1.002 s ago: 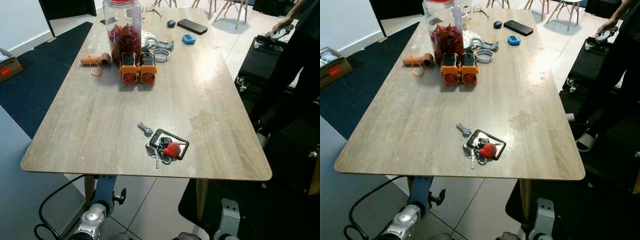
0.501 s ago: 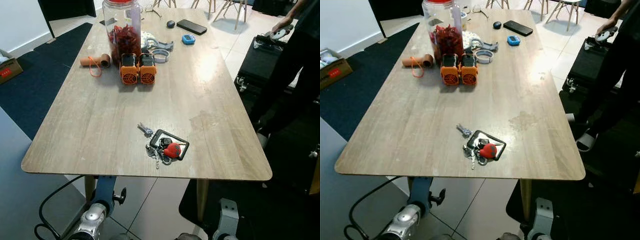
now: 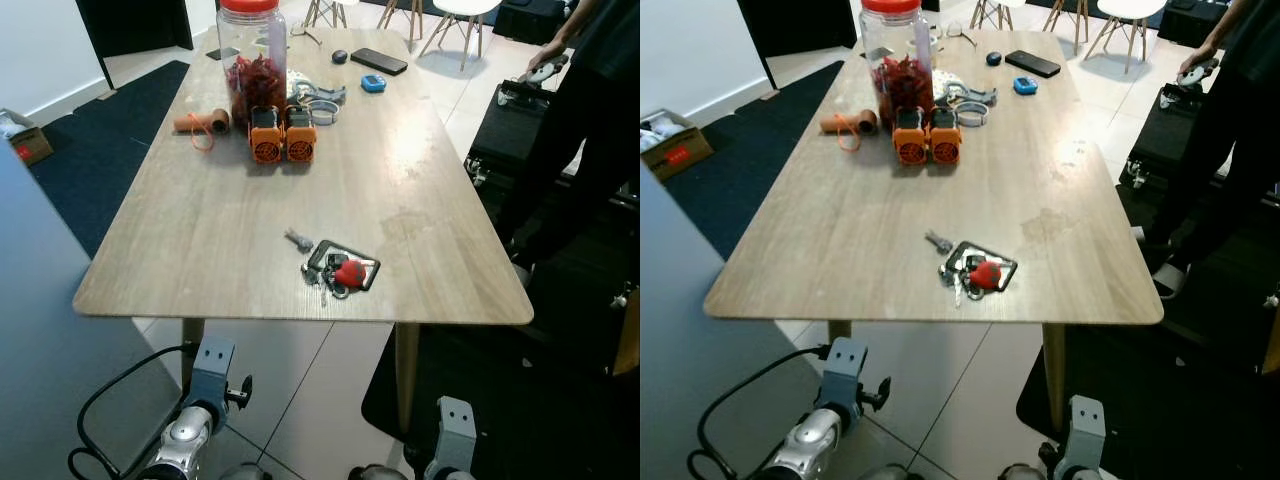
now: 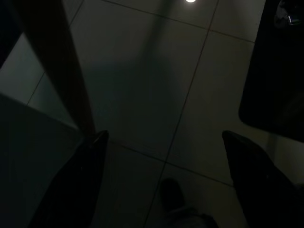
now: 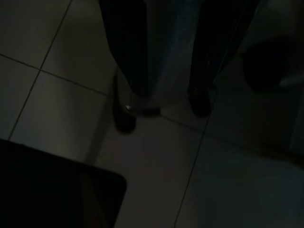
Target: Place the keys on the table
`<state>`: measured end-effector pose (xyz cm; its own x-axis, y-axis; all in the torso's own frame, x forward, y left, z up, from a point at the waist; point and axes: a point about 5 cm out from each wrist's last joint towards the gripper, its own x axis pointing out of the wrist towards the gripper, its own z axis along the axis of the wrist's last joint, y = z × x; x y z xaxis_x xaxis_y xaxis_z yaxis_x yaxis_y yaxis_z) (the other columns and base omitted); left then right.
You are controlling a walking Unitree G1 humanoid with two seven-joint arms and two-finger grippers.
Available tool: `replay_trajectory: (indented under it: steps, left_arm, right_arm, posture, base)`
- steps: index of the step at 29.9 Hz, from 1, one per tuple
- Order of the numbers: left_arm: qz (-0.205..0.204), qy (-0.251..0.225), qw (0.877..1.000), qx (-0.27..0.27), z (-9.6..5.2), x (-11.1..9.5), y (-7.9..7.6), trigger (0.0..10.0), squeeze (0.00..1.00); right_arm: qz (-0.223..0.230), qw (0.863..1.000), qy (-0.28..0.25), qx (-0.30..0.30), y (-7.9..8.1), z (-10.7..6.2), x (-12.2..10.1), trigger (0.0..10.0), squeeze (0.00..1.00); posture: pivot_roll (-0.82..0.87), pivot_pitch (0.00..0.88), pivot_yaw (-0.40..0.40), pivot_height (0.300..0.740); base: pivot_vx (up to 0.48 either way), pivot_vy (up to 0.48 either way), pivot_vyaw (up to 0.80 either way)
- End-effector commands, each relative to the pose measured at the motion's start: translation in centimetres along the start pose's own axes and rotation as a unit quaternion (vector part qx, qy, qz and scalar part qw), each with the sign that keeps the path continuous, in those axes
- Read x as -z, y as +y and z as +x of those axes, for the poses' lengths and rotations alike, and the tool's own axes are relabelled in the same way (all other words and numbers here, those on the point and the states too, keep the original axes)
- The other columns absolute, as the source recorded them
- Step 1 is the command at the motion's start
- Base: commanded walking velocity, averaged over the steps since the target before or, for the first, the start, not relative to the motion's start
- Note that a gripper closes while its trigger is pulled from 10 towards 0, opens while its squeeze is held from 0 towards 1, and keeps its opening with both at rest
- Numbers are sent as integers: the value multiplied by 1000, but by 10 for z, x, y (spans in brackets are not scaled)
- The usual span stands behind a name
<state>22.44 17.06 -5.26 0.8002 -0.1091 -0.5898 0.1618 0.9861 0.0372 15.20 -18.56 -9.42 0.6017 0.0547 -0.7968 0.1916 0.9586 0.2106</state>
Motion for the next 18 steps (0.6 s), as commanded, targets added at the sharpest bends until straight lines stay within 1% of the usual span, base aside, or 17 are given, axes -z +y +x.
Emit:
replay_trajectory:
  steps: [1,7,18]
  left_arm:
    - [-4,2,1000,-4,-3,5,3,10000,0]
    - [-4,2,1000,-5,-3,5,4,10000,0]
    - [-2,-2,1000,-9,-3,4,5,10000,0]
  right_arm:
    - [2,1000,2,2,-2,0,1,10000,0]
    - [1,1000,2,2,-1,0,1,10000,0]
    - [1,1000,3,-1,1,0,1,10000,0]
  posture:
    - [51,49,-12,740]
    - [53,49,-12,740]
    - [62,58,-14,740]
  base:
    - [-326,0,0]
    - [-314,0,0]
    - [0,0,0]
